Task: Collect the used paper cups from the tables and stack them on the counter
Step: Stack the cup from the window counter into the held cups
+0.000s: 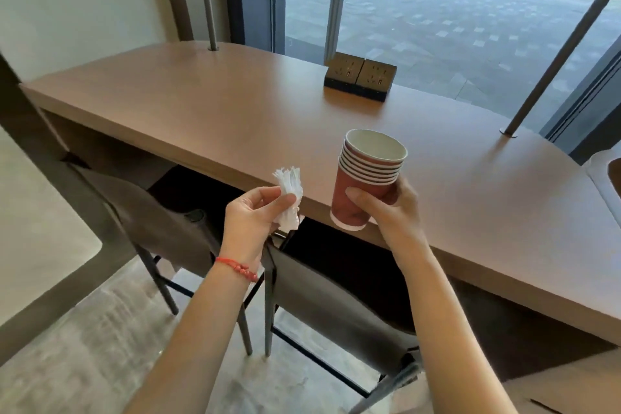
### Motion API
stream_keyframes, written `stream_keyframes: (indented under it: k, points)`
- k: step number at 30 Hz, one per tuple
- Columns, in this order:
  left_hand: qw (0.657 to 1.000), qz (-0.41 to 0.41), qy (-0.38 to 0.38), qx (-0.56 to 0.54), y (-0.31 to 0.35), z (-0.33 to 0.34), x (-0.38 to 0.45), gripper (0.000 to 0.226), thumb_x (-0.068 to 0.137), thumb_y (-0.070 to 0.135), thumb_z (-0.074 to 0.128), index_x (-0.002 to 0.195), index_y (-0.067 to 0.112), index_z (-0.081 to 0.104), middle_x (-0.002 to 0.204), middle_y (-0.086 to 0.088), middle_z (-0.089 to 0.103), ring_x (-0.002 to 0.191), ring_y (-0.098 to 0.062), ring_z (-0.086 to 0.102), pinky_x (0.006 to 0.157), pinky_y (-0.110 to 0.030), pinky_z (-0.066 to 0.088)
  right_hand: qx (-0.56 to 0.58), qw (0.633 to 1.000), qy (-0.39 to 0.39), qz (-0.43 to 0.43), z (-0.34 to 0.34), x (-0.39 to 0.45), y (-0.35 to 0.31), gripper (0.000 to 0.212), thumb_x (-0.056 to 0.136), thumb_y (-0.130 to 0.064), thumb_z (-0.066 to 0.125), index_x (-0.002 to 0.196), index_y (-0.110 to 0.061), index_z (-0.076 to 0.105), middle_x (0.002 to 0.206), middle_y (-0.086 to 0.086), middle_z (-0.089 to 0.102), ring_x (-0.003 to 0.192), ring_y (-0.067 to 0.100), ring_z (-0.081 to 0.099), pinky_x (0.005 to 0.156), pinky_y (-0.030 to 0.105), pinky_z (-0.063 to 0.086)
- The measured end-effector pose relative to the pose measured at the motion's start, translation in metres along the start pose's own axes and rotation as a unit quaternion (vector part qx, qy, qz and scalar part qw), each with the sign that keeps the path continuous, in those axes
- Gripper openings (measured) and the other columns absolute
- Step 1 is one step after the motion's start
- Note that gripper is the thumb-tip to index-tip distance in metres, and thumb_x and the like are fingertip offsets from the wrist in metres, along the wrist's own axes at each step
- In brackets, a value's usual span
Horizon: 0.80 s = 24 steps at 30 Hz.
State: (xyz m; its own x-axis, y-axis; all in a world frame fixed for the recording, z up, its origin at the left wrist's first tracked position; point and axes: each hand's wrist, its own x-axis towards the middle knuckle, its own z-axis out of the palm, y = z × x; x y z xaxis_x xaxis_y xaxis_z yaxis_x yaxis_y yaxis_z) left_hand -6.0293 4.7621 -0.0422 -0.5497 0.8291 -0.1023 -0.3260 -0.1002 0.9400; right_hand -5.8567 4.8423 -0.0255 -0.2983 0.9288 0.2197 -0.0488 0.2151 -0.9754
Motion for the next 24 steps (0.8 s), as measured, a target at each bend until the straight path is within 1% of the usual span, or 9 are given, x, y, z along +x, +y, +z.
stream_keyframes:
  k: [2,4,6,9,11,14,20,22,24]
  points:
    - [0.999,0.017,0.026,0.009,0.003,-0.023,-0.004,0.017,0.066,0.009,0.076,0.079,0.011,0.066,0.071,-0.004,0.070,0.071,-0.022,0.068,0.067,-0.030,0.057,0.011,0.999,-0.031,0.007,0.022,-0.006,0.000,0.051,0.063,-0.017,0.080,0.109,-0.020,0.059,0.096,-0.008,0.070,0.090,0.007,0.067,0.072,0.021,0.055]
    - [0.998,0.029,0.056,0.015,0.004,-0.047,-0.010,0.012,0.071,0.005,0.073,0.078,0.011,0.066,0.065,0.001,0.071,0.066,-0.017,0.069,0.059,-0.024,0.056,0.019,0.998,-0.061,0.010,0.044,-0.011,0.003,0.046,0.063,-0.014,0.080,0.104,-0.024,0.060,0.093,-0.010,0.071,0.090,0.009,0.068,0.075,0.024,0.057]
    - [0.995,0.034,0.095,0.022,0.006,-0.071,-0.016,0.012,0.071,0.005,0.074,0.078,0.013,0.067,0.064,0.002,0.071,0.066,-0.017,0.069,0.058,-0.023,0.055,0.026,0.995,-0.094,0.008,0.065,-0.016,0.004,0.046,0.065,-0.012,0.079,0.105,-0.025,0.060,0.094,-0.011,0.071,0.090,0.007,0.067,0.074,0.021,0.055]
    - [0.986,0.038,0.159,0.019,0.007,-0.101,-0.029,0.012,0.070,0.008,0.076,0.074,0.017,0.069,0.064,0.002,0.071,0.067,-0.018,0.069,0.056,-0.024,0.054,0.041,0.987,-0.156,0.018,0.095,-0.022,0.006,0.049,0.061,-0.024,0.079,0.106,-0.029,0.059,0.094,-0.016,0.071,0.090,0.003,0.066,0.070,0.016,0.053]
    - [0.978,0.041,0.204,0.018,0.007,-0.120,-0.039,0.012,0.069,0.009,0.077,0.068,0.019,0.071,0.066,0.000,0.071,0.071,-0.021,0.069,0.061,-0.029,0.056,0.046,0.979,-0.197,0.025,0.114,-0.024,0.008,0.052,0.055,-0.033,0.078,0.103,-0.034,0.059,0.092,-0.020,0.071,0.090,0.002,0.066,0.069,0.015,0.053]
    - [0.958,0.046,0.281,0.018,0.008,-0.143,-0.054,0.010,0.069,0.011,0.078,0.070,0.019,0.072,0.072,-0.004,0.071,0.078,-0.026,0.068,0.073,-0.037,0.055,0.054,0.964,-0.258,0.037,0.139,-0.022,0.013,0.053,0.051,-0.038,0.078,0.101,-0.037,0.058,0.092,-0.022,0.070,0.090,0.000,0.065,0.067,0.014,0.053]
    - [0.903,0.054,0.426,-0.008,-0.003,-0.166,-0.098,0.010,0.073,0.008,0.073,0.075,0.016,0.068,0.071,-0.003,0.067,0.068,-0.016,0.062,0.061,-0.028,0.049,0.056,0.913,-0.404,0.028,0.176,-0.020,0.023,0.044,0.068,-0.018,0.079,0.100,-0.038,0.058,0.092,-0.024,0.069,0.089,-0.004,0.064,0.065,0.009,0.050]
    - [0.890,0.057,0.452,-0.017,-0.011,-0.166,-0.116,0.009,0.074,0.008,0.072,0.074,0.016,0.068,0.063,0.004,0.067,0.063,-0.013,0.063,0.058,-0.026,0.049,0.063,0.890,-0.450,0.024,0.183,-0.023,0.029,0.042,0.070,-0.015,0.077,0.101,-0.037,0.057,0.092,-0.025,0.069,0.089,-0.005,0.064,0.065,0.007,0.049]
    - [0.867,0.060,0.494,-0.030,-0.022,-0.159,-0.137,0.012,0.073,0.008,0.073,0.069,0.019,0.070,0.061,0.005,0.068,0.060,-0.011,0.066,0.053,-0.023,0.051,0.065,0.866,-0.496,0.027,0.189,-0.027,0.034,0.043,0.070,-0.016,0.077,0.102,-0.036,0.057,0.094,-0.024,0.069,0.090,-0.004,0.064,0.066,0.007,0.049]
